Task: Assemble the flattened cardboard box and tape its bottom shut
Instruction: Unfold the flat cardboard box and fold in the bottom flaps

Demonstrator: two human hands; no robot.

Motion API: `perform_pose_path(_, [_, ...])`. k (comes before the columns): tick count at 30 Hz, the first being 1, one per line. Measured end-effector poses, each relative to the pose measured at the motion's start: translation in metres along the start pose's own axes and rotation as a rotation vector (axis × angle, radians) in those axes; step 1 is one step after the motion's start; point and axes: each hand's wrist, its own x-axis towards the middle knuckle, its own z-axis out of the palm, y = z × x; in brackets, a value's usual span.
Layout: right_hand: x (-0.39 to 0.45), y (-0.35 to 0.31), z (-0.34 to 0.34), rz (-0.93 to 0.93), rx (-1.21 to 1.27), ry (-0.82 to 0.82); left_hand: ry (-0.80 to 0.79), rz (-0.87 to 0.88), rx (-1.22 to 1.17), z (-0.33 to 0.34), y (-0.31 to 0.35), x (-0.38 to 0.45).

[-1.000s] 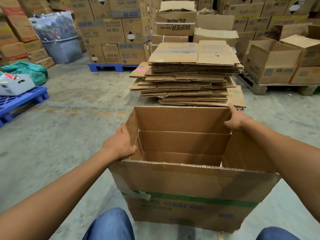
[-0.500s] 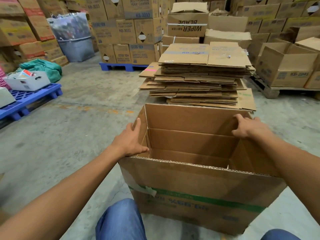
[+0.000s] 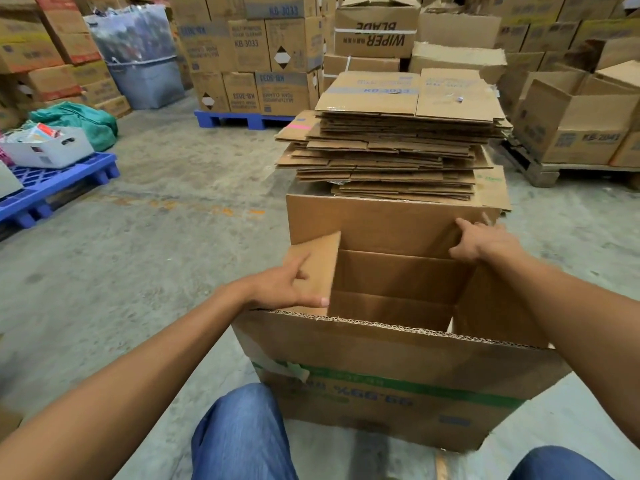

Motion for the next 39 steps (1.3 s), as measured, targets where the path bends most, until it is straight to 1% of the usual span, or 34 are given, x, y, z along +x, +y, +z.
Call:
perform_pose_path(2, [-0.003,-0.021,0.004,-0.035,0.11,-0.073,-0.192,-0.016,0.079,0.002,0.003,0.001])
perform_pose_path(5, [-0.02,-0.055,0.028,-0.125,0.308,-0.227,-0.427,-0.112,0.208,0.003,0.006,0.004])
perform_pose_path(7, [-0.039,-0.065,0.045,-0.198,0.431,-0.352,-0.52,-0.157,0.29,0.005,0.009,0.006])
perform_pose_path(9, [-0.054,-0.065,0.054,-0.241,0.468,-0.474,-0.572,-0.162,0.344,0.013,0.011,0.011])
perform_pose_path(10, [-0.055,-0.063,0.056,-0.254,0.448,-0.51,-0.608,-0.171,0.36,0.018,0.012,0.014])
perform_pose_path(12, [-0.056,-0.059,0.055,-0.266,0.403,-0.503,-0.67,-0.183,0.415,0.027,0.015,0.02])
perform_pose_path(14, [-0.058,-0.056,0.051,-0.305,0.349,-0.397,-0.695,-0.16,0.483,0.037,0.019,0.024])
perform_pose_path(15, [-0.06,-0.056,0.049,-0.34,0.333,-0.287,-0.693,-0.152,0.505,0.039,0.021,0.024])
perform_pose_path(17, [-0.067,-0.06,0.039,-0.403,0.417,0.04,-0.687,-0.141,0.517,0.04,0.019,0.023])
perform_pose_path(18, [-0.071,-0.064,0.033,-0.435,0.472,0.243,-0.693,-0.141,0.518,0.04,0.017,0.023])
perform_pose_path(19, [-0.073,-0.07,0.025,-0.474,0.49,0.437,-0.694,-0.144,0.514,0.04,0.015,0.024])
perform_pose_path(20, [-0.072,-0.074,0.017,-0.506,0.464,0.58,-0.69,-0.137,0.506,0.039,0.015,0.024])
perform_pose_path(21, [-0.068,-0.076,0.011,-0.521,0.422,0.653,-0.685,-0.134,0.499,0.038,0.016,0.022])
perform_pose_path(22, [-0.061,-0.076,0.007,-0.495,0.346,0.639,-0.685,-0.128,0.496,0.037,0.018,0.021])
perform_pose_path(23, [-0.053,-0.074,0.005,-0.441,0.269,0.556,-0.678,-0.13,0.491,0.037,0.021,0.02])
perform_pose_path(25, [-0.041,-0.065,0.006,-0.307,0.167,0.329,-0.67,-0.132,0.481,0.034,0.024,0.018])
perform_pose_path(26, [-0.035,-0.061,0.009,-0.271,0.12,0.225,-0.668,-0.125,0.462,0.031,0.023,0.017])
perform_pose_path(28, [-0.031,-0.058,0.012,-0.277,0.093,0.051,-0.654,-0.107,0.374,0.021,0.022,0.013])
perform_pose_path(29, [-0.031,-0.058,0.014,-0.295,0.111,-0.039,-0.632,-0.101,0.297,0.013,0.023,0.01])
perform_pose_path(31, [-0.035,-0.057,0.017,-0.308,0.119,-0.264,-0.559,-0.079,0.061,-0.007,0.027,0.001])
perform_pose_path(32, [-0.039,-0.054,0.019,-0.295,0.104,-0.382,-0.572,-0.027,-0.04,-0.018,0.03,-0.003])
perform_pose_path(33, [-0.044,-0.05,0.02,-0.27,0.077,-0.491,-0.593,0.05,-0.074,-0.028,0.032,-0.005])
perform_pose_path(34, [-0.05,-0.047,0.021,-0.251,0.052,-0.575,-0.6,0.127,-0.053,-0.036,0.032,-0.008])
perform_pose_path(35, [-0.053,-0.044,0.023,-0.233,0.043,-0.623,-0.608,0.168,0.019,-0.041,0.032,-0.01])
perform_pose_path(36, [-0.055,-0.042,0.025,-0.218,0.055,-0.648,-0.593,0.166,0.104,-0.041,0.03,-0.01])
perform_pose_path(37, [-0.056,-0.041,0.025,-0.2,0.075,-0.662,-0.544,0.155,0.2,-0.037,0.026,-0.006])
perform_pose_path(39, [-0.055,-0.042,0.022,-0.16,0.126,-0.685,-0.343,0.142,0.366,-0.02,0.017,0.008])
